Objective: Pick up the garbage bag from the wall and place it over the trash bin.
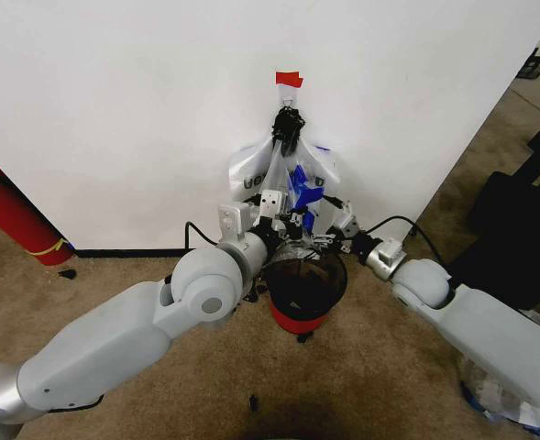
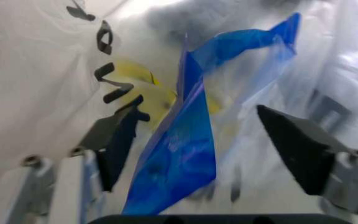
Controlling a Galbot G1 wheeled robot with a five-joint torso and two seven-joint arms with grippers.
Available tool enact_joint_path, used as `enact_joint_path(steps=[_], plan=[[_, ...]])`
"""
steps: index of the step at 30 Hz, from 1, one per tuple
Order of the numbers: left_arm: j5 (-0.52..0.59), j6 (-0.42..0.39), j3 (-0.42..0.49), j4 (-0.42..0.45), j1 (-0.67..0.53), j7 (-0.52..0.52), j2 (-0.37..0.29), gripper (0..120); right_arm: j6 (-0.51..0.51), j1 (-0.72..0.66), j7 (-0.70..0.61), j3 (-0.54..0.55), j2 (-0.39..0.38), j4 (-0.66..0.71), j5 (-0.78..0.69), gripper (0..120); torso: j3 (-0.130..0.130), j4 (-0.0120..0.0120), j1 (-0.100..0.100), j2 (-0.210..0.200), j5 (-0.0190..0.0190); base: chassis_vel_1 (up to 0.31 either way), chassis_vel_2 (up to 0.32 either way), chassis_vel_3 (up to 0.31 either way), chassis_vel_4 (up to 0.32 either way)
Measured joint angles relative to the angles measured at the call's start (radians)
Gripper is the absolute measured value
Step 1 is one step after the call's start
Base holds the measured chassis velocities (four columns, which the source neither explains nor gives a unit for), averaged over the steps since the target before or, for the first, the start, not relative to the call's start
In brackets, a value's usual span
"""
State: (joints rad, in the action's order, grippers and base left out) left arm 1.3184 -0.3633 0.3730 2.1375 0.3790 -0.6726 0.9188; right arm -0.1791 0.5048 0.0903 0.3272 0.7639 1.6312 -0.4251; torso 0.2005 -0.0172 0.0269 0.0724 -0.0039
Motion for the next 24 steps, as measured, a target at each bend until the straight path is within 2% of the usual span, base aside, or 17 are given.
enact_joint_path(steps=[3,9,11,16,17,20,24], plan=[[0.0,0.0,-0.001,0.0,0.002,0.0,-0.001,0,0.006,-0.02,-0.001,0.016,0.015,-0.015,0.006,62,0.0,0.0001,0.0,0.0,-0.0001,0.0,0.0,0.0,0.0],[0.001,-0.001,-0.006,0.004,0.004,0.0,-0.007,0,0.032,-0.048,-0.009,0.045,0.019,-0.037,-0.007,36,0.0,-0.0002,0.0,0.0,0.0,0.0,0.0,0.0,0.0],[0.001,-0.001,-0.007,0.004,0.005,0.001,-0.007,0,0.032,-0.05,-0.009,0.047,0.02,-0.042,-0.007,32,0.0,-0.0002,0.0,0.0,0.0,0.0,0.0,0.0,0.0],[0.001,-0.001,-0.016,0.008,0.018,0.0,-0.011,0,0.033,-0.055,-0.027,0.044,0.035,-0.059,-0.02,11,0.0,0.0001,0.0,0.0,0.0,0.0,0.0,0.0,0.0],[0.001,-0.001,-0.016,0.008,0.018,0.0,-0.011,0,0.033,-0.055,-0.027,0.044,0.035,-0.059,-0.02,11,0.0,0.0001,0.0,0.0,0.0,0.0,0.0,0.0,0.0],[0.001,0.0,-0.027,0.011,0.029,0.0,-0.017,0,0.037,-0.039,-0.042,0.029,0.035,-0.059,-0.046,0,0.0,0.0,0.0,0.0,0.0,0.0,0.0,0.0,0.0],[0.001,0.002,-0.044,0.014,0.042,0.0,-0.02,0,0.039,0.002,-0.057,-0.017,0.041,-0.048,-0.093,0,0.0,-0.0001,0.0,0.0,0.0001,0.0,0.0,0.0,0.0]])
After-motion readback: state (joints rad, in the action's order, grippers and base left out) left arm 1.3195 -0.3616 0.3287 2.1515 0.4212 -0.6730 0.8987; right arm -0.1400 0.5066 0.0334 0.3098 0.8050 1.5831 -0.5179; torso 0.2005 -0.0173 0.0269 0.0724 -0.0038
